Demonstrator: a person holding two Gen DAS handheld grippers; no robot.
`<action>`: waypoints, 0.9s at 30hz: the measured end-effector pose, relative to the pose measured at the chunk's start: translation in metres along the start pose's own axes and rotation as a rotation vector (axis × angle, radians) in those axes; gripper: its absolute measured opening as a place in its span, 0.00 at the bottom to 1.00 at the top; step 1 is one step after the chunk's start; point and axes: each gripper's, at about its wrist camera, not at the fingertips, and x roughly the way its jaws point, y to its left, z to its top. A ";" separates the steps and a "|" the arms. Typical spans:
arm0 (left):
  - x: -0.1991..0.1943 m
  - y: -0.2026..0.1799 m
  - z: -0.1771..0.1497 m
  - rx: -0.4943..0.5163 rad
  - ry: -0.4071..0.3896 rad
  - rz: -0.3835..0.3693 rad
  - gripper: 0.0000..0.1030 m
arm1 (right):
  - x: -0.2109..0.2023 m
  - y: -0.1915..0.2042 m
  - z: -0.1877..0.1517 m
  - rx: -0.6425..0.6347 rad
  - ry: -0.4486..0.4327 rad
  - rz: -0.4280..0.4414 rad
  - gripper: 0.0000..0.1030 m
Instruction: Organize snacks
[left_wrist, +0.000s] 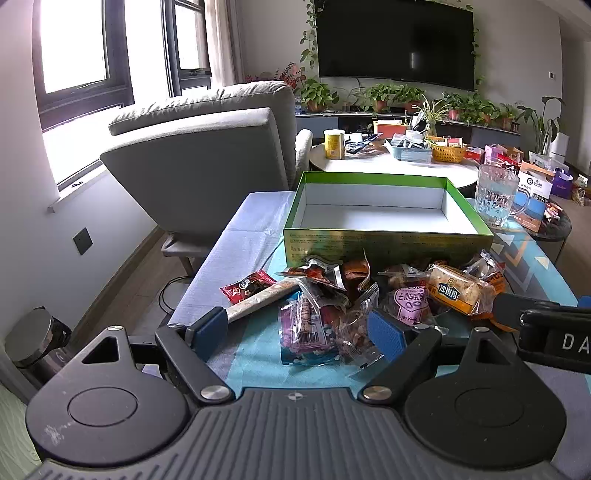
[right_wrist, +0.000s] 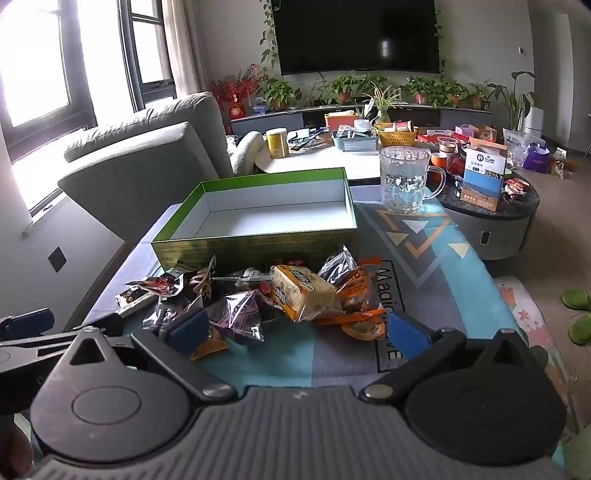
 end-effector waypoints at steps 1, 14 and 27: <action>0.000 0.000 0.000 0.000 0.001 0.001 0.80 | 0.000 0.000 0.000 0.000 -0.001 -0.001 0.37; 0.000 0.000 -0.003 0.000 0.012 0.003 0.80 | 0.000 -0.002 -0.003 -0.003 -0.004 0.007 0.37; 0.004 0.002 -0.007 -0.016 0.029 -0.027 0.80 | 0.000 -0.003 -0.004 -0.003 -0.005 0.013 0.37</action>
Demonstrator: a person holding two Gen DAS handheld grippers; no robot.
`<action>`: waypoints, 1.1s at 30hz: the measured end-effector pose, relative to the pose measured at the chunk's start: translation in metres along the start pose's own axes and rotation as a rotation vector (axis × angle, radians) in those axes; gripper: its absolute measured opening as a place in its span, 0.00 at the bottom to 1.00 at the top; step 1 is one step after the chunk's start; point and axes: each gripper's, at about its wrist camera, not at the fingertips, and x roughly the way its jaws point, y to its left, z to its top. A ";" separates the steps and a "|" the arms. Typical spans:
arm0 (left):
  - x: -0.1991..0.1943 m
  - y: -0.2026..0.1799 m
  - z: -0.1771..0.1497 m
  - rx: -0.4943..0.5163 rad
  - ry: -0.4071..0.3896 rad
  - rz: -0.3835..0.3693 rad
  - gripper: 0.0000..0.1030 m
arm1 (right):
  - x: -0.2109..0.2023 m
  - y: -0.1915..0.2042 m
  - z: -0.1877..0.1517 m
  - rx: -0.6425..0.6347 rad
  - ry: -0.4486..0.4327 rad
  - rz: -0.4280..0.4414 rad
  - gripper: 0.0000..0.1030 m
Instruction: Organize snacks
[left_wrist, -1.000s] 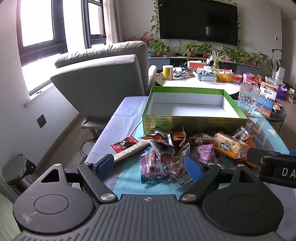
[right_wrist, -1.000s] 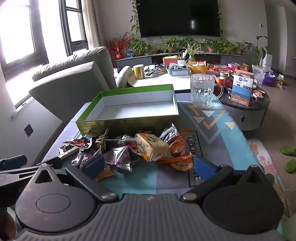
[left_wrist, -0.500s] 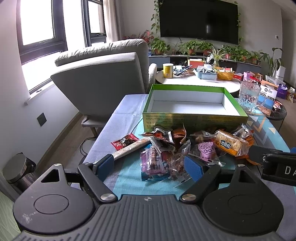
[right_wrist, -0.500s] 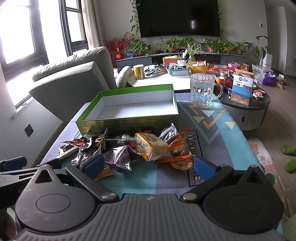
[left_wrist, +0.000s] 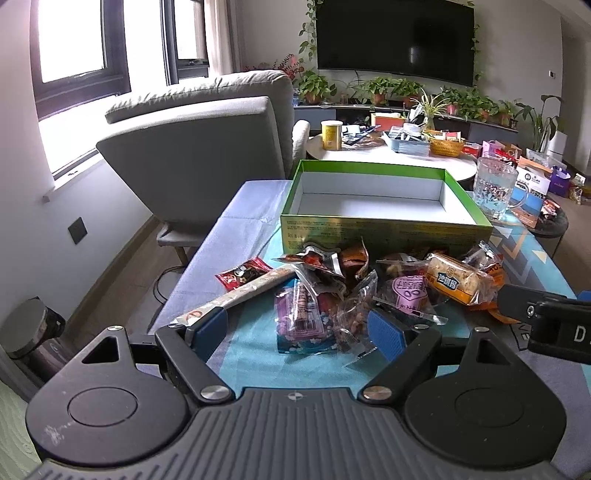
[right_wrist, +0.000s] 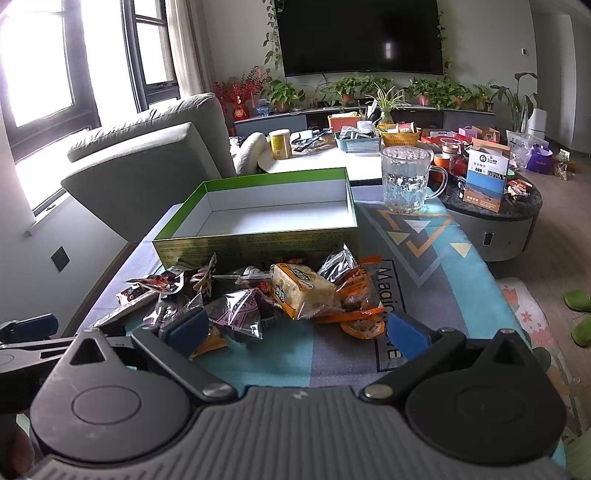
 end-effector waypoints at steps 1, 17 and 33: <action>0.001 0.000 0.000 -0.003 0.002 -0.009 0.80 | 0.000 0.000 0.000 0.001 0.001 0.000 0.37; 0.018 -0.001 -0.005 -0.028 0.037 -0.151 0.78 | 0.014 -0.007 -0.004 -0.042 0.001 0.044 0.37; 0.061 -0.014 -0.001 -0.012 0.119 -0.165 0.73 | 0.042 -0.049 -0.001 0.004 0.011 0.021 0.37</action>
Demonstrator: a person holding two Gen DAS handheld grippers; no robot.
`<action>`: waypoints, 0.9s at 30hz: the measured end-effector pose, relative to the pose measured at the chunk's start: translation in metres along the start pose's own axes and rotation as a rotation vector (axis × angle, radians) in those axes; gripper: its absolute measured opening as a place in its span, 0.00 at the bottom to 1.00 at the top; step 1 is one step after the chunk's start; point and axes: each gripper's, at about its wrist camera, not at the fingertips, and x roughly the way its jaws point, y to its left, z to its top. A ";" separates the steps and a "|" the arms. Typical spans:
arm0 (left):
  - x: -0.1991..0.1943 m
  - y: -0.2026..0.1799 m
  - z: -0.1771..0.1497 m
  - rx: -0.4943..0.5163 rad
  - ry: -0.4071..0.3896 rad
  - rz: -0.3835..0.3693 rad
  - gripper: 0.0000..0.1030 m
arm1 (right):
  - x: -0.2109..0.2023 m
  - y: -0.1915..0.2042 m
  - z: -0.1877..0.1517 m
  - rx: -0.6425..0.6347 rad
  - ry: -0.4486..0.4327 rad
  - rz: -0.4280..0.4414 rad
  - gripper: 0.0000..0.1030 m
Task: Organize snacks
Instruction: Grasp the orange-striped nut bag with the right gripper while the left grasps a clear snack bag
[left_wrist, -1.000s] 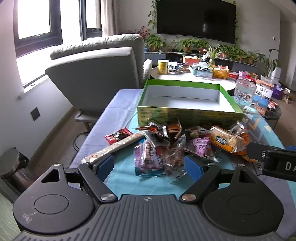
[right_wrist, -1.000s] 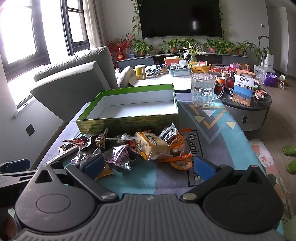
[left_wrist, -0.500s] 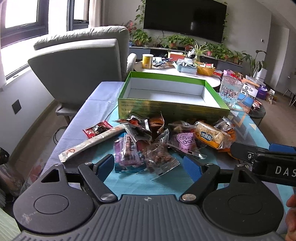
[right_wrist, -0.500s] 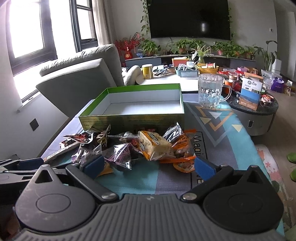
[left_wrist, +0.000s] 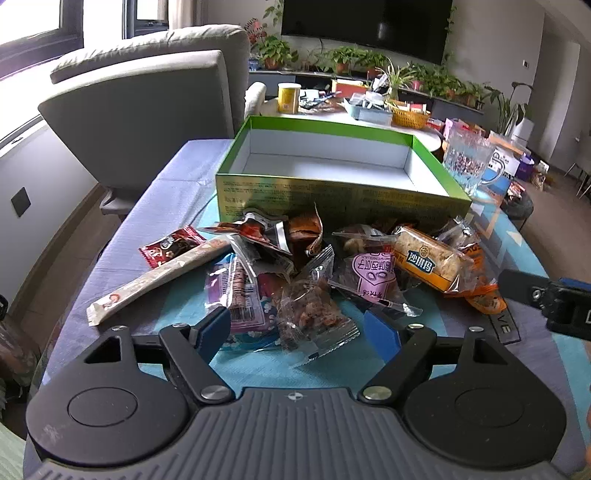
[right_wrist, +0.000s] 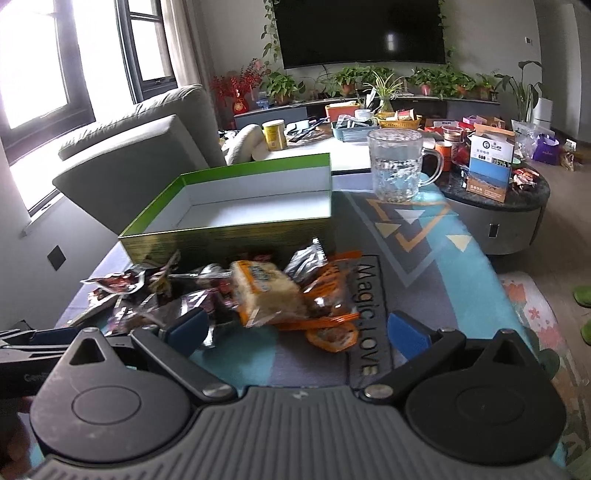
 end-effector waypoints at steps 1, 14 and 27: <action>0.002 -0.001 0.001 0.002 0.004 -0.002 0.73 | 0.001 -0.003 0.000 -0.006 -0.006 -0.005 0.37; 0.027 -0.003 0.003 0.023 0.047 -0.047 0.48 | 0.028 -0.025 -0.001 -0.050 0.004 0.002 0.37; 0.021 0.016 0.003 -0.015 0.024 -0.072 0.33 | 0.052 -0.042 0.010 0.016 0.040 -0.036 0.36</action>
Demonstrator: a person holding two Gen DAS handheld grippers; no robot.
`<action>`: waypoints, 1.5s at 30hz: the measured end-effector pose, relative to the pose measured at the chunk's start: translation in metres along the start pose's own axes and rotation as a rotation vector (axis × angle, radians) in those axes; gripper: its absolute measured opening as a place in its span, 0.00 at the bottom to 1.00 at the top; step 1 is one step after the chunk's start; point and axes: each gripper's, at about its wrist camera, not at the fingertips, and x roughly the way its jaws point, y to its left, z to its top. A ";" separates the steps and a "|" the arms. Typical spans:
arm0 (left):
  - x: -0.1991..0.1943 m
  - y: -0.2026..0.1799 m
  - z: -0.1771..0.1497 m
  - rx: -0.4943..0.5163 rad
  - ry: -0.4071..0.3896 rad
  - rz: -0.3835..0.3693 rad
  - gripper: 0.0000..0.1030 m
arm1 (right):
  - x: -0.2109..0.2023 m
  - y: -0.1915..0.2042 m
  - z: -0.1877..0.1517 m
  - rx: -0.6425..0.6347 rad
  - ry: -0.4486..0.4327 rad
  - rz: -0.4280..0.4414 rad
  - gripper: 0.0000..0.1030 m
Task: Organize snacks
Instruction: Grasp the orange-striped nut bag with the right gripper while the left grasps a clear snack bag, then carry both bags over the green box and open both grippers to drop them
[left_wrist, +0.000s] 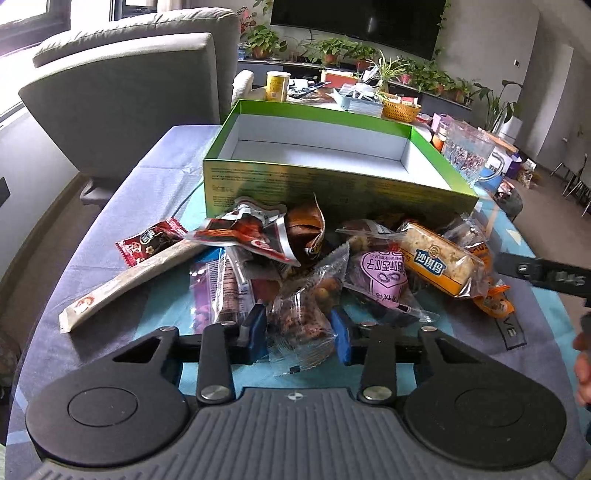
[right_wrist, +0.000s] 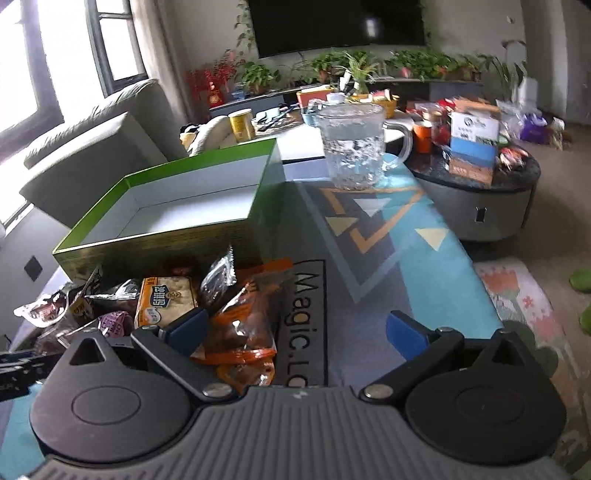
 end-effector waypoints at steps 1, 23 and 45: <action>-0.004 0.001 0.001 0.000 -0.006 -0.007 0.33 | 0.001 0.003 0.000 -0.020 -0.001 -0.011 0.36; -0.029 0.002 0.014 0.019 -0.097 -0.047 0.19 | 0.032 0.023 0.004 -0.096 0.046 -0.003 0.36; -0.043 -0.012 0.030 0.042 -0.180 -0.074 0.19 | -0.009 -0.008 0.005 0.070 0.041 0.061 0.25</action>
